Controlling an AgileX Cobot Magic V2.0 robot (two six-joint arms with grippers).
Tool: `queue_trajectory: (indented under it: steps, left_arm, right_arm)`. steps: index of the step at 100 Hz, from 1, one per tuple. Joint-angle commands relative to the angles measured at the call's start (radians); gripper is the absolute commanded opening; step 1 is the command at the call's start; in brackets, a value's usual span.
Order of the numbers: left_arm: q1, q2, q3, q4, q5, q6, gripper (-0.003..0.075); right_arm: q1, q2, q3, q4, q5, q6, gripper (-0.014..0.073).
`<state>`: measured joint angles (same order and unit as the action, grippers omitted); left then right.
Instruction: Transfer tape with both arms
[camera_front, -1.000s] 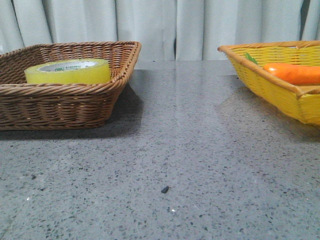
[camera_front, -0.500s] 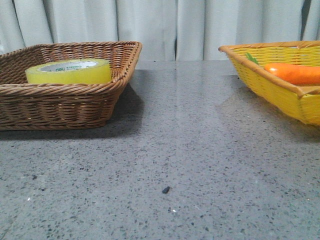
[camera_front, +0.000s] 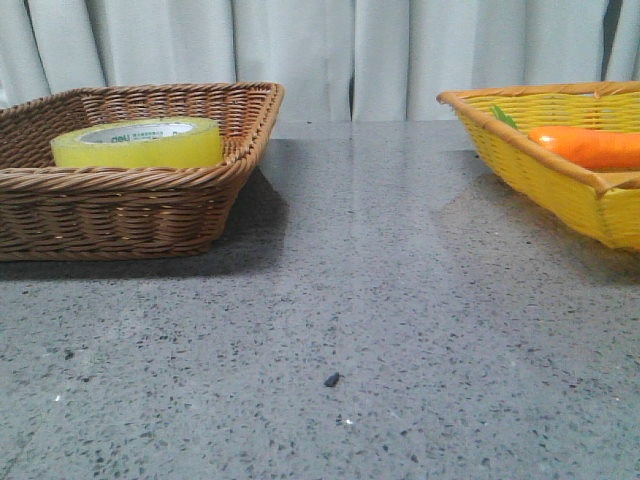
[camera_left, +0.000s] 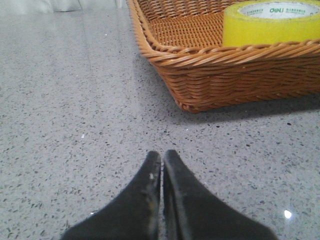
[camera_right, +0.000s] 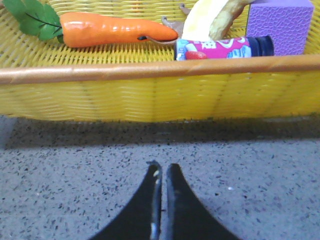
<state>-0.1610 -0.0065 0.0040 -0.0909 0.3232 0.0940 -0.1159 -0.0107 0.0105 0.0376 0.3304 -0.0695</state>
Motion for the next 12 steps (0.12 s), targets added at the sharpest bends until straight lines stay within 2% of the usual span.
queue_trajectory:
  steps: [1,12]
  left_arm:
    - [0.0,-0.029,0.009,-0.012,-0.066,-0.002,-0.0021]
    - [0.0,-0.029,0.009,-0.012,-0.066,-0.002,-0.0021]
  right_arm:
    - [-0.006,-0.021,0.021,0.004,-0.011,-0.005,-0.0074]
    - [-0.006,-0.021,0.021,0.004,-0.011,-0.005,-0.0074]
